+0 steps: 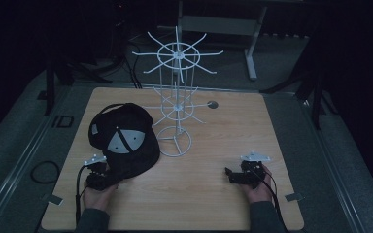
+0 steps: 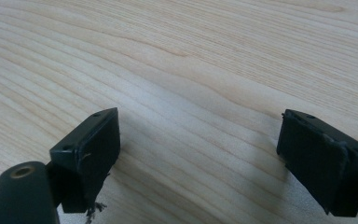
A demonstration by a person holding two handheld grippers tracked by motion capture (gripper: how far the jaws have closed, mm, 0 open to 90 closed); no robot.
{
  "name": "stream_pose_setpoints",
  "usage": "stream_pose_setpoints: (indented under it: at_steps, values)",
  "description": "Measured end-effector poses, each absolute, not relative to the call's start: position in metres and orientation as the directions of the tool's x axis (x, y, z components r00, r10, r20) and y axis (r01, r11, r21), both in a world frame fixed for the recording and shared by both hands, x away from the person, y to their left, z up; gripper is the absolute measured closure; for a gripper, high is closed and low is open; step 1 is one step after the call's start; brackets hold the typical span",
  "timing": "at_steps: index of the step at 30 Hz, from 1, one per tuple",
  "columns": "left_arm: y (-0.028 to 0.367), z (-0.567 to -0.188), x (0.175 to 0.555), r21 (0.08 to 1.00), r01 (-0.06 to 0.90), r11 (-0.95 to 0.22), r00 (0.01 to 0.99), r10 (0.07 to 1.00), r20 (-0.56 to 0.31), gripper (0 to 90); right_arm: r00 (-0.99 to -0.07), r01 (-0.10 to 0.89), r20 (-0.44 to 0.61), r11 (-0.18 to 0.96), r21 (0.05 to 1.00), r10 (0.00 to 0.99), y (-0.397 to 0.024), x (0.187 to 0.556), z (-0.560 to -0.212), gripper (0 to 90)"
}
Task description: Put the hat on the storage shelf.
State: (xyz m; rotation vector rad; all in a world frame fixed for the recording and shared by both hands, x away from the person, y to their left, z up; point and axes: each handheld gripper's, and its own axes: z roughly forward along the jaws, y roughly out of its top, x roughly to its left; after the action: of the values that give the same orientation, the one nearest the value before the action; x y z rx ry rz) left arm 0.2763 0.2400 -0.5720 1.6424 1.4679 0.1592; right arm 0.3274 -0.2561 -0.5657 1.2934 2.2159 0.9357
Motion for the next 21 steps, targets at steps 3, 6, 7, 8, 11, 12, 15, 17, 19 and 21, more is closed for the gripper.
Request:
stream_pose_setpoints:
  at_steps: [3, 6, 7, 8, 11, 12, 15, 17, 19, 21]
  values:
    - [0.238, -0.573, 0.277, 0.676, 0.728, 0.11, 0.296, 0.84, -0.455, 53.2, -0.487, 0.6, -0.013, 0.345, 0.722, 0.873, -0.256, 0.327, -0.566, 13.0]
    - [0.238, -0.573, 0.278, 0.679, 0.728, 0.098, 0.305, 0.84, -0.448, 52.7, -0.487, 0.6, -0.013, 0.345, 0.722, 0.873, -0.256, 0.327, -0.566, 12.9]
    - [0.237, -0.572, 0.278, 0.68, 0.727, 0.096, 0.305, 0.842, -0.445, 52.4, -0.487, 0.6, -0.013, 0.345, 0.722, 0.873, -0.256, 0.327, -0.566, 12.9]
    - [0.236, -0.573, 0.279, 0.679, 0.727, 0.101, 0.302, 0.841, -0.448, 52.3, -0.487, 0.599, -0.013, 0.345, 0.722, 0.873, -0.256, 0.327, -0.566, 13.0]
    - [0.233, -0.573, 0.28, 0.684, 0.723, 0.099, 0.306, 0.841, -0.446, 52.1, -0.487, 0.6, -0.013, 0.345, 0.722, 0.873, -0.256, 0.328, -0.566, 13.0]
    - [0.232, -0.573, 0.281, 0.681, 0.725, 0.099, 0.307, 0.84, -0.448, 51.8, -0.488, 0.599, -0.014, 0.346, 0.722, 0.873, -0.256, 0.328, -0.566, 13.0]
    - [0.228, -0.573, 0.282, 0.683, 0.723, 0.1, 0.305, 0.841, -0.446, 51.5, -0.487, 0.6, -0.013, 0.345, 0.722, 0.873, -0.256, 0.328, -0.566, 12.9]
    - [0.226, -0.573, 0.283, 0.685, 0.722, 0.098, 0.304, 0.844, -0.441, 52.0, -0.487, 0.6, -0.013, 0.345, 0.722, 0.873, -0.256, 0.328, -0.566, 13.0]
    - [0.225, -0.572, 0.283, 0.685, 0.723, 0.092, 0.303, 0.849, -0.434, 55.2, -0.487, 0.6, -0.012, 0.345, 0.722, 0.873, -0.256, 0.328, -0.566, 12.9]
    - [0.224, -0.572, 0.284, 0.681, 0.726, 0.098, 0.305, 0.841, -0.446, 57.7, -0.487, 0.6, -0.012, 0.345, 0.722, 0.873, -0.256, 0.328, -0.566, 12.9]
